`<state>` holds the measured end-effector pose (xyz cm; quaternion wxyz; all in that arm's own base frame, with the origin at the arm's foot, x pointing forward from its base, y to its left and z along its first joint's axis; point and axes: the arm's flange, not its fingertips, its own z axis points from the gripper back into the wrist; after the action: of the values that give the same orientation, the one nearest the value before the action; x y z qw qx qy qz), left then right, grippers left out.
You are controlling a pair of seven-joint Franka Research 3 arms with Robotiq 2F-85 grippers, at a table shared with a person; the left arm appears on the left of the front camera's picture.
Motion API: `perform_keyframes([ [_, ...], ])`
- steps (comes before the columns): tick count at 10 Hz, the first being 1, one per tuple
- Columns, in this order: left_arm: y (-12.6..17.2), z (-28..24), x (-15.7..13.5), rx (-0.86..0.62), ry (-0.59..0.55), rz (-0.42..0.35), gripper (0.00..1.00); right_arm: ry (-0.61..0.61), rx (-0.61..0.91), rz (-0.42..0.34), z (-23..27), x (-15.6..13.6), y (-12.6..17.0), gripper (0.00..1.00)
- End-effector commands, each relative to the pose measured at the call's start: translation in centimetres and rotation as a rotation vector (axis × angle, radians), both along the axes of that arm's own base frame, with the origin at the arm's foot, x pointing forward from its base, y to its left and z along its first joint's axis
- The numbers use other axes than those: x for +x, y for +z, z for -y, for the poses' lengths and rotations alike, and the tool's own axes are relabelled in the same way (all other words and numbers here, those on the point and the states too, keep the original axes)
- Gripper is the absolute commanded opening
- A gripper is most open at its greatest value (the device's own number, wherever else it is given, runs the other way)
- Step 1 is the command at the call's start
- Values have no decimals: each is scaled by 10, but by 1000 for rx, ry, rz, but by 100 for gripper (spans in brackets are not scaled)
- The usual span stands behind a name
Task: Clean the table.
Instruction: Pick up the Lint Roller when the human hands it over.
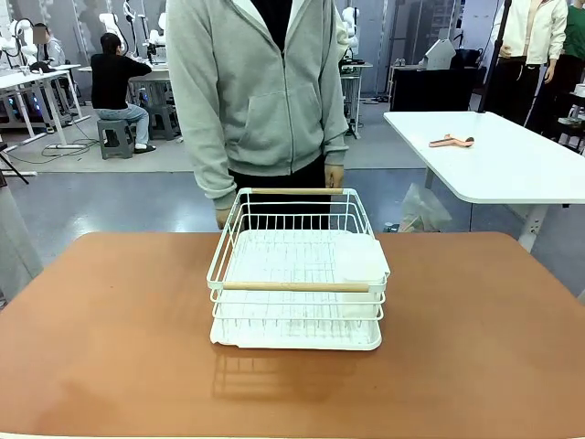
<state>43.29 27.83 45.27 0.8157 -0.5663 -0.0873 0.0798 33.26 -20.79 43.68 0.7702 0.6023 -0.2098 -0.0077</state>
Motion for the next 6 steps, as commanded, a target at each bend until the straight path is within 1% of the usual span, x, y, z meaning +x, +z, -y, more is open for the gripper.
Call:
perform_keyframes([
  [1,1,-1,-1,8,3,4,100,0,11,22,-2,0,1,100],
  [6,1,-1,-1,8,3,4,100,0,11,22,-2,0,1,100],
])
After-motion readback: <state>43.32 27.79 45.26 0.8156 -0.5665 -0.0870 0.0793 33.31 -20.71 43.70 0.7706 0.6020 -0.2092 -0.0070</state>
